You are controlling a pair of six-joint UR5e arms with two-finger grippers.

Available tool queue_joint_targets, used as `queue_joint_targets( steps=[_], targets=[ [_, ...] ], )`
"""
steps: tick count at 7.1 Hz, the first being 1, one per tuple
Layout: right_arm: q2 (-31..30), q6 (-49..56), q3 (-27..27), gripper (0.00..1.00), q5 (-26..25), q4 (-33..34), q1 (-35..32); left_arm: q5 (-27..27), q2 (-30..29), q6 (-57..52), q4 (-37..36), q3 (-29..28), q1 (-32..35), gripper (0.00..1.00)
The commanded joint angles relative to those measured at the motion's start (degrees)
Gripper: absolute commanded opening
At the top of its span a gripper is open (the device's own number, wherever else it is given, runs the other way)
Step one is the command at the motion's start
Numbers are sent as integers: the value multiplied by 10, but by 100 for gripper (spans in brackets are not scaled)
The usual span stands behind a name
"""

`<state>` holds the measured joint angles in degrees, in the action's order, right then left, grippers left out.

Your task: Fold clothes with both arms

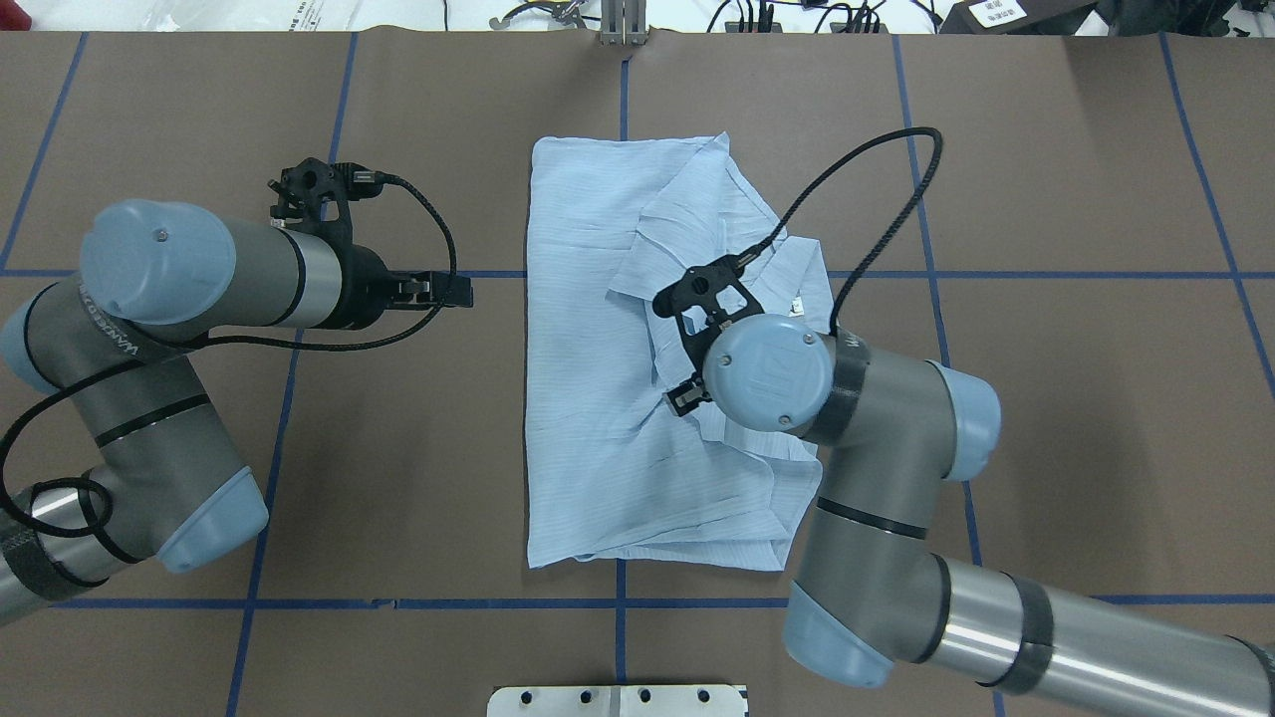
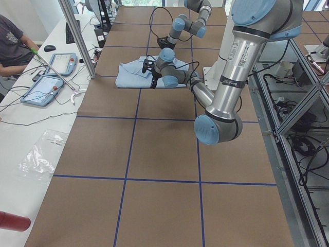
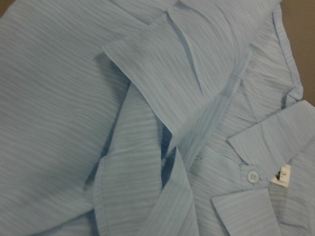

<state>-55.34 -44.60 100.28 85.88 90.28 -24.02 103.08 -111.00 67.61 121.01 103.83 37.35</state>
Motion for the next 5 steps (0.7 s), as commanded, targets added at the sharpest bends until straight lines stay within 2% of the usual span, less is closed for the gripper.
queue_joint_targets(
  steps=[1, 5],
  targets=[
    [66, 0, -85, 100, -15, -1, -1, 0, 0, -1, 2, -5, 0, 100],
    [80, 5, -160, 100, -28, -53, 1, 1, 0, -2, 5, -11, 0, 100]
  ],
)
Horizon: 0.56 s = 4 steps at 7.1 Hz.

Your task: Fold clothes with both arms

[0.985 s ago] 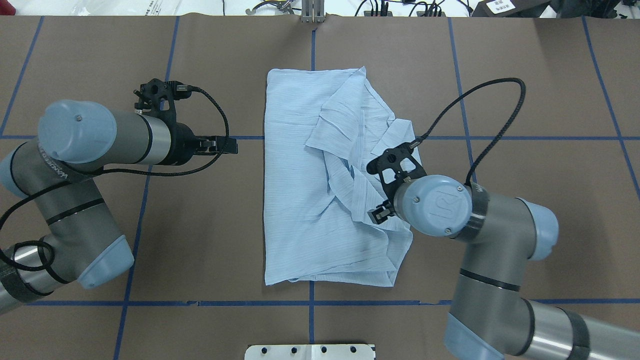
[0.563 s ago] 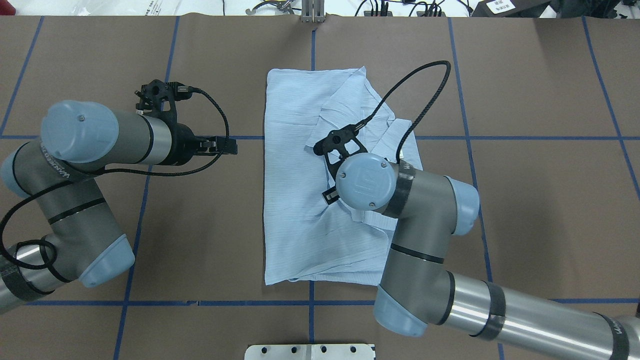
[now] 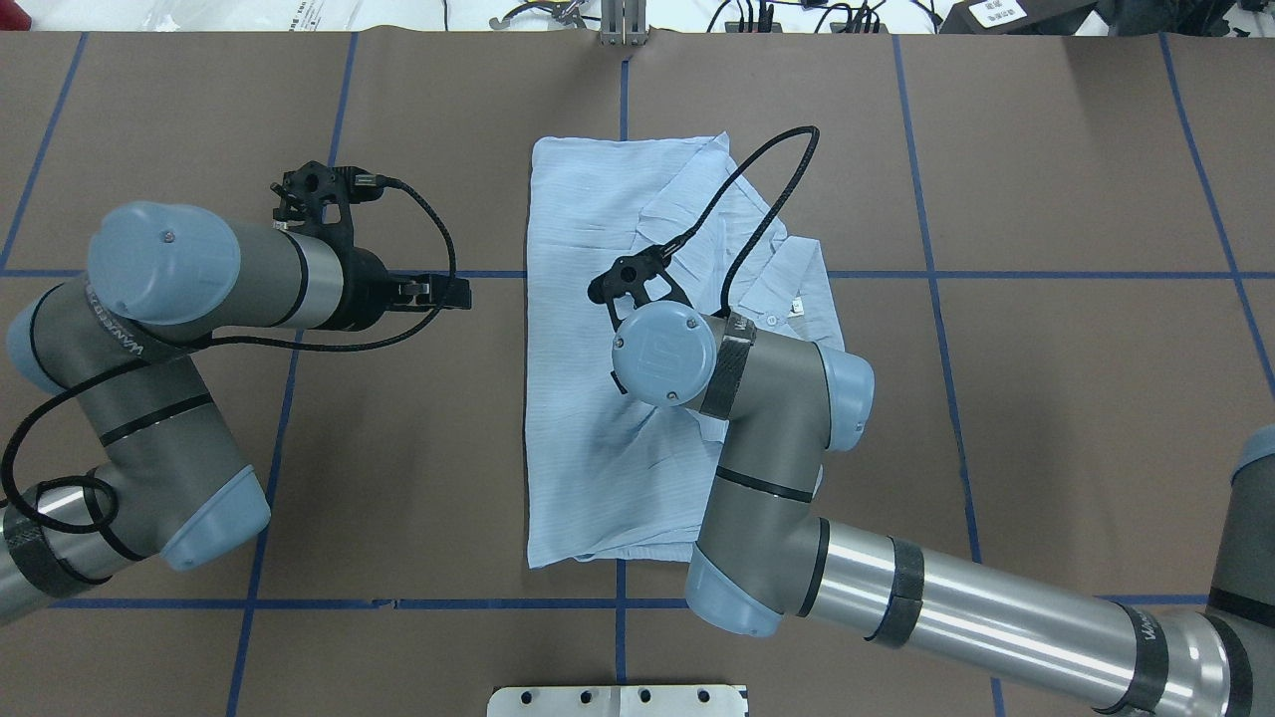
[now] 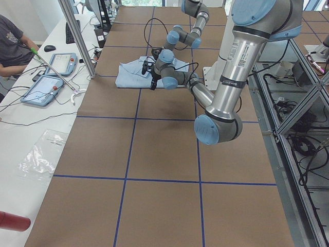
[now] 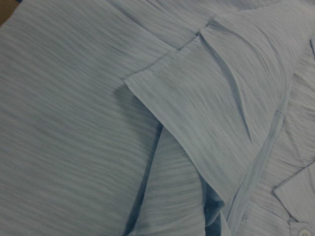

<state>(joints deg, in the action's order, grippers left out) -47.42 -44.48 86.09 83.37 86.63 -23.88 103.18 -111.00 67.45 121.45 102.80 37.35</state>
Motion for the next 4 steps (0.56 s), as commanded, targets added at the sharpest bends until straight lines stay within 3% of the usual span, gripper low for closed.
queue_joint_targets(
  steps=[1, 4],
  targets=[
    [1, 4, -15, 100, -2, -15, 0, 0, 0, -1, 0, -1, 0, 100],
    [-20, 6, 12, 95, 5, -12, -1, 0, 0, 0, 0, -1, 0, 100]
  ],
)
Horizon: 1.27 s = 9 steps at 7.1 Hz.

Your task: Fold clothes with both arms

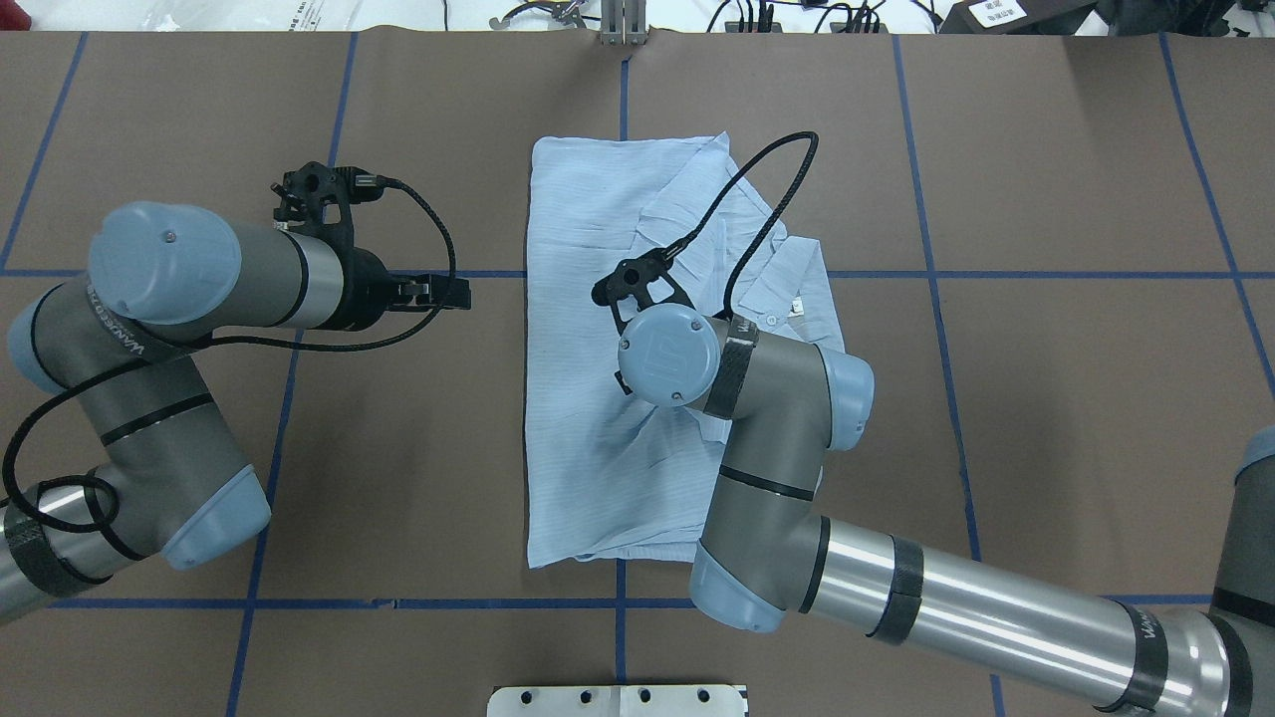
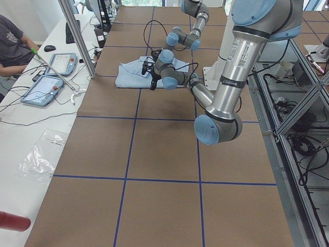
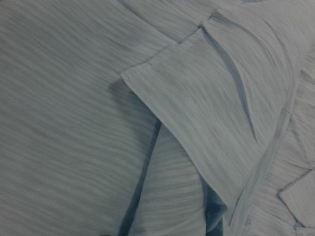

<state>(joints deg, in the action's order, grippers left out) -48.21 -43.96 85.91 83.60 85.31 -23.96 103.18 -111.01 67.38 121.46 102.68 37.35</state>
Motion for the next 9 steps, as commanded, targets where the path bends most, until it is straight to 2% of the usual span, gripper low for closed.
queue_joint_targets(
  steps=[1, 5, 6, 8, 9],
  targets=[
    [-21, 0, 21, 95, 2, 2, 0, 0, 0, 0, 0, 0, 0, 100],
    [-25, 1, 24, 92, 2, 3, 1, 0, -2, 3, 0, 0, 0, 100],
    [-30, 1, 24, 88, 3, 3, 0, 0, -2, 3, 0, -1, 0, 100],
    [-49, 17, 27, 84, 22, 2, -30, 0, -7, 5, 0, -2, 0, 100],
    [-77, 51, 53, 83, 31, 2, -50, 0, -11, 6, -1, -6, -1, 100]
  ],
)
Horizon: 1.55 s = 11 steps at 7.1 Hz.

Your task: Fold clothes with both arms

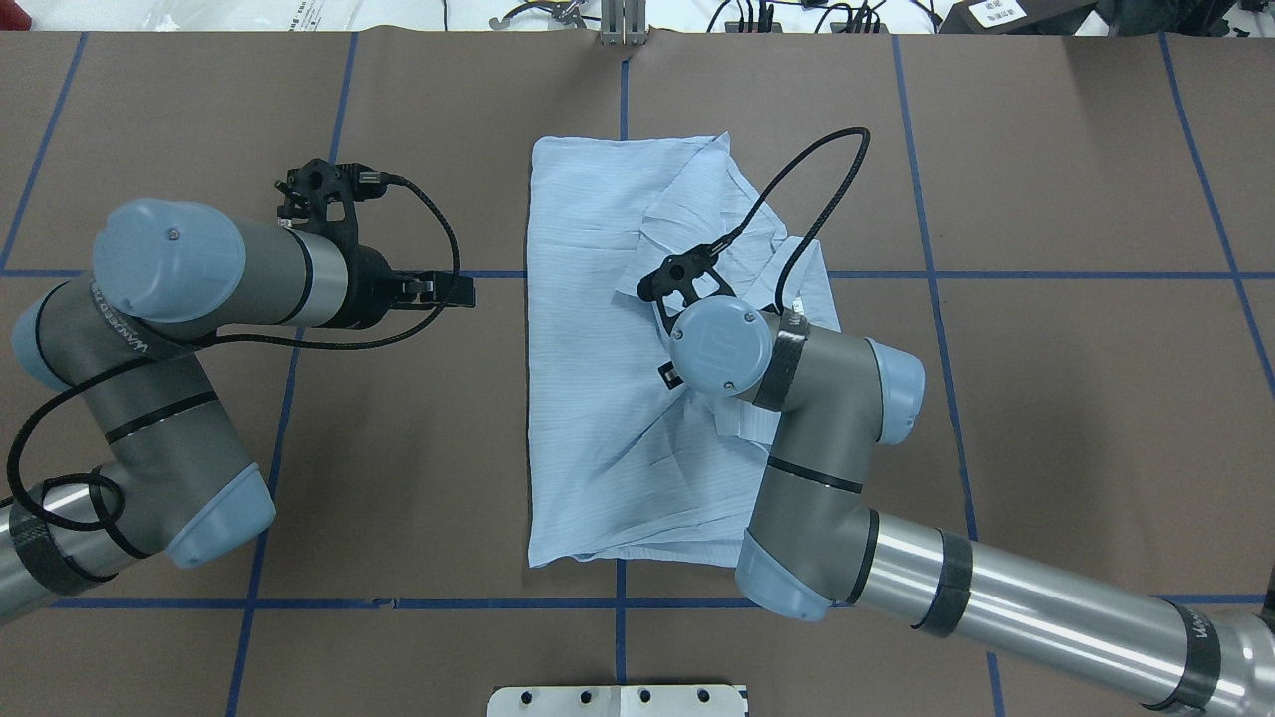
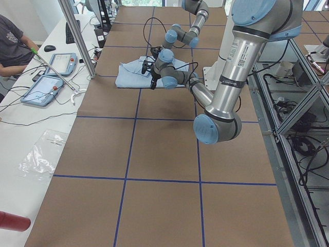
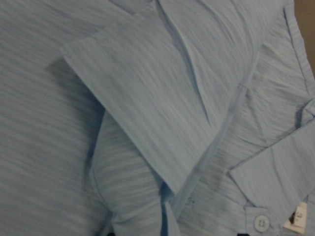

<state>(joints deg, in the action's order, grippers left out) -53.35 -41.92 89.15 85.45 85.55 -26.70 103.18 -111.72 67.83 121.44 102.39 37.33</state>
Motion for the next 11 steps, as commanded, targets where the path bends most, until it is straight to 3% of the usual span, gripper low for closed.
queue_joint_targets(
  steps=[1, 5, 6, 8, 11],
  targets=[
    [-53, 56, 45, 83, 19, -1, -43, -1, -11, 1, -2, -6, -1, 100],
    [-203, 150, 141, 83, 38, -7, -102, -2, -21, 8, -2, -4, -5, 100],
    [-197, 173, 154, 87, 85, -2, -137, -1, -24, 8, -3, -4, -5, 100],
    [-80, 143, 86, 90, 95, -3, -137, 0, -24, 6, -2, -5, -5, 100],
    [-2, 105, 47, 99, 93, -6, -95, 2, -17, 7, -2, -3, -4, 100]
  ],
)
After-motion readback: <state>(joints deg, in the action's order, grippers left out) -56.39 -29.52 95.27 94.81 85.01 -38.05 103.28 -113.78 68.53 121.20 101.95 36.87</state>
